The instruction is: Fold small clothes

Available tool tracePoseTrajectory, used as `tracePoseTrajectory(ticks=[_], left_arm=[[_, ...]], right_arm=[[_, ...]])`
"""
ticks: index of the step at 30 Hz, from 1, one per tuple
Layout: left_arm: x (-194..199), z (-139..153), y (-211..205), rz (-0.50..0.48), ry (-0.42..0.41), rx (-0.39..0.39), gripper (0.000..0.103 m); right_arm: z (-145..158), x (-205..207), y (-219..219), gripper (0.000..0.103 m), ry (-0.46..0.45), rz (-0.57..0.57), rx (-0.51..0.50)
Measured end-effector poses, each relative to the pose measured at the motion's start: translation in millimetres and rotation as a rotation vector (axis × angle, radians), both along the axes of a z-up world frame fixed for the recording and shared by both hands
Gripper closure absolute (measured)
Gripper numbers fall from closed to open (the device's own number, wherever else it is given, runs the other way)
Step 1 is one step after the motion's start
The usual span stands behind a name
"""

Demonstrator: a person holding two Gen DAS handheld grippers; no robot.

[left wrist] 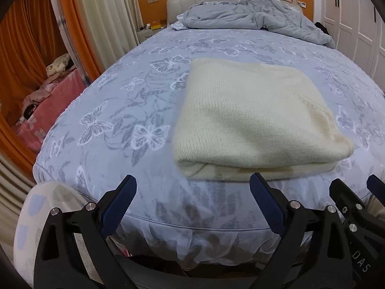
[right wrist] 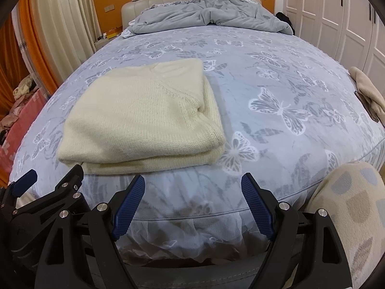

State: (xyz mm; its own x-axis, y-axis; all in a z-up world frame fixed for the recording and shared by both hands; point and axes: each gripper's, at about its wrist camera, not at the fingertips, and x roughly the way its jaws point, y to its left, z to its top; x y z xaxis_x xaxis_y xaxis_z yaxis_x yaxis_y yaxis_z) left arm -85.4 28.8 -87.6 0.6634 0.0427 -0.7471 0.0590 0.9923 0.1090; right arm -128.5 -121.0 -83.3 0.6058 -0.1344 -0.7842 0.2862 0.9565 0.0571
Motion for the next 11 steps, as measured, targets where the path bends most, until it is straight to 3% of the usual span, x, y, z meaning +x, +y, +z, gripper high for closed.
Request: tracePoseTrajectory(ticks=[11], left_arm=[[-2.8,0.7,-4.5,-0.024,-0.013,0.002,0.019]], right_arm=[[0.1,-0.3,0.7,0.023,0.004,-0.016,0.0]])
